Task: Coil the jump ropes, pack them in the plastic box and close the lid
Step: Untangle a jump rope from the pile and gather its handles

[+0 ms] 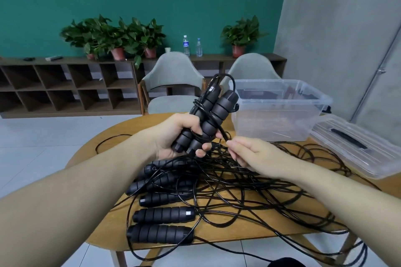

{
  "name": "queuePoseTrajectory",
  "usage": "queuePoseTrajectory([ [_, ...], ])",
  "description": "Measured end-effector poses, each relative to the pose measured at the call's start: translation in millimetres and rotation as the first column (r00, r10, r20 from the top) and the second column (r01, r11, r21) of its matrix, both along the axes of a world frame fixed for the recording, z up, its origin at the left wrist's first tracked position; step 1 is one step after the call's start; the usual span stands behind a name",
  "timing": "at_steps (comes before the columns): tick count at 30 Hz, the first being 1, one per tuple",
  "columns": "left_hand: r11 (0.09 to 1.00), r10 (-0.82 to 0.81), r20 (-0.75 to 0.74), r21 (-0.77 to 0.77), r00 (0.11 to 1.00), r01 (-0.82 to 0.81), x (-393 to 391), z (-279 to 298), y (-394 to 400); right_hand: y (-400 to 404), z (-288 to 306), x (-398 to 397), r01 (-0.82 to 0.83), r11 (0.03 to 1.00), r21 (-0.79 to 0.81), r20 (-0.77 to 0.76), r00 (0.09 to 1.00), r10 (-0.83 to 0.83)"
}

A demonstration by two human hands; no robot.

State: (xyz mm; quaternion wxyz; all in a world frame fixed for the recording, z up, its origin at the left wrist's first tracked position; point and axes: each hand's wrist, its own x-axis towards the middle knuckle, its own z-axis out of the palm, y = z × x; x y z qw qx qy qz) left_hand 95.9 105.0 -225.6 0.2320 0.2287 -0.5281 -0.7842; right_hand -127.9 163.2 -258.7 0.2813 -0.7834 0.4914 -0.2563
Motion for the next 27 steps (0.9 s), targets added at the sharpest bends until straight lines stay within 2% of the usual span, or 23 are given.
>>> queuePoseTrajectory([
  [2,0.998,-0.068,-0.006,0.007,0.998,0.068,3,-2,-2,-2,1,-1,-0.033,0.999,0.005,-0.020,0.999,0.033],
  [4,0.991,-0.136,0.025,0.005,0.990,0.136,8,-2,-4,-6,3,-2,-0.045,0.999,0.022,-0.109,0.993,0.048],
  [6,0.966,-0.247,0.115,-0.049,0.962,0.254,12,3,-2,-12,5,-6,-0.061,0.997,0.057,-0.170,0.983,0.070],
  [7,0.940,-0.301,0.210,-0.101,0.930,0.327,13,8,1,-14,7,-8,-0.087,0.994,0.067,-0.196,0.976,0.099],
  [9,0.863,-0.321,0.489,-0.202,0.811,0.463,10,18,8,-20,11,-10,-0.144,0.988,0.051,-0.303,0.941,0.153],
  [11,0.762,-0.273,0.728,-0.236,0.629,0.604,0,28,16,-24,19,-7,-0.162,0.983,0.082,-0.437,0.881,0.181],
  [15,0.659,-0.019,0.949,-0.226,0.316,0.717,-28,36,26,-33,33,10,-0.158,0.987,0.032,-0.595,0.790,0.146],
  [18,0.559,0.248,0.966,-0.208,0.077,0.803,-40,35,30,-39,45,14,-0.128,0.992,-0.009,-0.627,0.773,0.094],
  [20,0.476,0.435,0.901,-0.230,0.000,0.849,-43,33,33,-41,56,13,-0.086,0.994,-0.066,-0.625,0.780,0.026],
  [22,0.414,0.598,0.801,-0.281,-0.026,0.866,-45,33,33,-42,65,15,-0.030,0.988,-0.154,-0.593,0.802,-0.068],
  [24,0.420,0.694,0.719,-0.366,-0.034,0.830,-46,33,28,-41,72,21,0.022,0.968,-0.250,-0.559,0.813,-0.163],
  [27,0.440,0.776,0.629,-0.580,0.034,0.685,-44,33,14,-33,81,29,0.086,0.945,-0.314,-0.461,0.857,-0.231],
])
